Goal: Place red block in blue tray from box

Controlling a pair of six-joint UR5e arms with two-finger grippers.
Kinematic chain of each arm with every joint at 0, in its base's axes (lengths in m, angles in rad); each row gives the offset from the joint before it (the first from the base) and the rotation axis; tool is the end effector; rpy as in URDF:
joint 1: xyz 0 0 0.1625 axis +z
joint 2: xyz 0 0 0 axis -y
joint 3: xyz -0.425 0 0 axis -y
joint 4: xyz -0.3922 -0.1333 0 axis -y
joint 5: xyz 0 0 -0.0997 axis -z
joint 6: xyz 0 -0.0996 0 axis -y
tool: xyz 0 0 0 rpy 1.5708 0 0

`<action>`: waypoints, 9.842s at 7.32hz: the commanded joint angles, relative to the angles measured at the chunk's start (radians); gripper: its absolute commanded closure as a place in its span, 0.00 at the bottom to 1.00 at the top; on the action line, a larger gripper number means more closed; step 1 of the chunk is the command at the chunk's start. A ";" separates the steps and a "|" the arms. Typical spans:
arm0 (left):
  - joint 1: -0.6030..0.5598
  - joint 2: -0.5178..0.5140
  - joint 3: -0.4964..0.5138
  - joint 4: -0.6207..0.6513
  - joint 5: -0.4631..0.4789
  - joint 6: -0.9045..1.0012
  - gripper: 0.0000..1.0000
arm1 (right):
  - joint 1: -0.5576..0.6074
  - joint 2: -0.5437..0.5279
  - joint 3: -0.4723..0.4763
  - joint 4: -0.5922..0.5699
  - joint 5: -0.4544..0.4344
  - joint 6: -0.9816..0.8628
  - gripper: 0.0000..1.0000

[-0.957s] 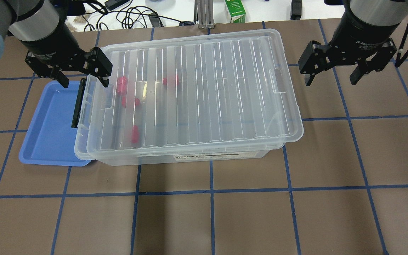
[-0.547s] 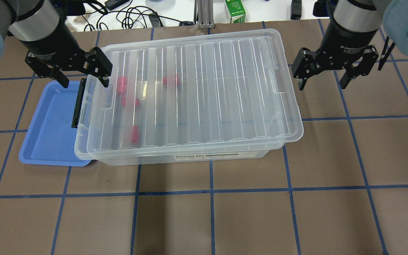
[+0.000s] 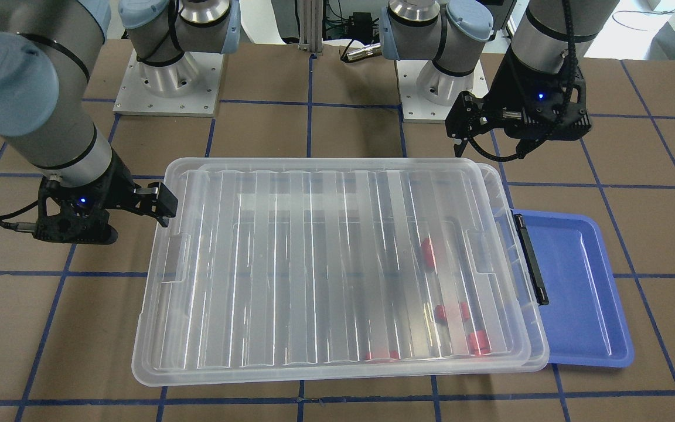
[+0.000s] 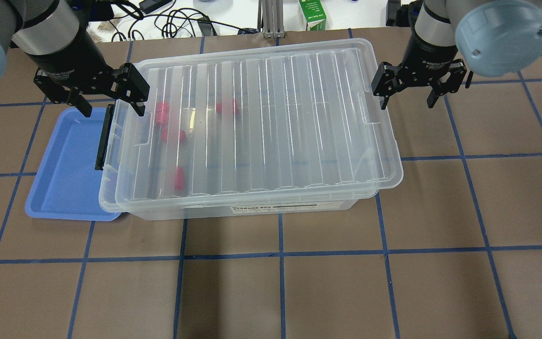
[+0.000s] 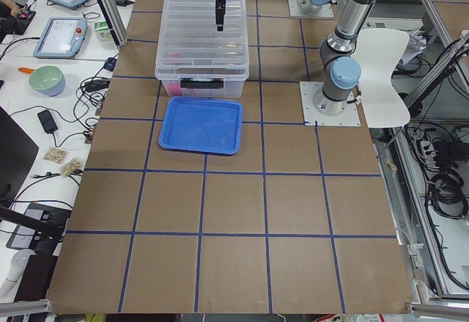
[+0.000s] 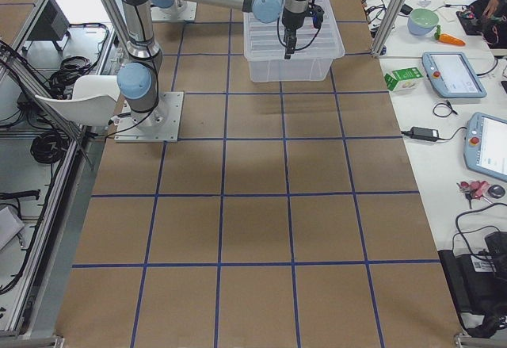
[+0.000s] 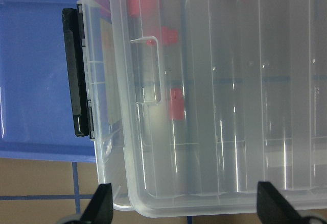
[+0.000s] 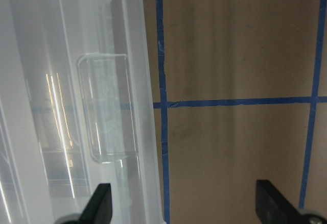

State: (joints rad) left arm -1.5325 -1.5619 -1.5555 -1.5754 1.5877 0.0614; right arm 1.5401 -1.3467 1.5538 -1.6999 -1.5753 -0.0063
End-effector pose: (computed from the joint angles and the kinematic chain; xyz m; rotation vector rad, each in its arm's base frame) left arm -0.1128 -0.4946 0.4994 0.0358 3.1234 -0.0292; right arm 0.1153 -0.5737 0.3892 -0.0380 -3.1359 -0.1225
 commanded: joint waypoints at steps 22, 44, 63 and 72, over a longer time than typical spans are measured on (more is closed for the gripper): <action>0.000 -0.004 0.000 0.000 -0.003 0.000 0.00 | -0.162 0.083 -0.015 -0.069 -0.084 -0.104 0.00; -0.005 -0.088 -0.223 0.288 -0.011 0.012 0.00 | -0.218 0.009 -0.034 -0.019 -0.151 -0.276 0.00; 0.002 -0.349 -0.419 0.610 -0.031 -0.008 0.21 | -0.218 -0.149 -0.011 0.134 -0.084 -0.215 0.00; -0.005 -0.225 -0.294 0.406 -0.026 -0.015 0.95 | -0.224 -0.132 0.005 0.117 -0.084 -0.215 0.00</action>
State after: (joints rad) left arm -1.5363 -1.8245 -1.9057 -1.0663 1.5665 0.0471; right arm 1.3165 -1.4897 1.5574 -1.5793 -1.6592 -0.2241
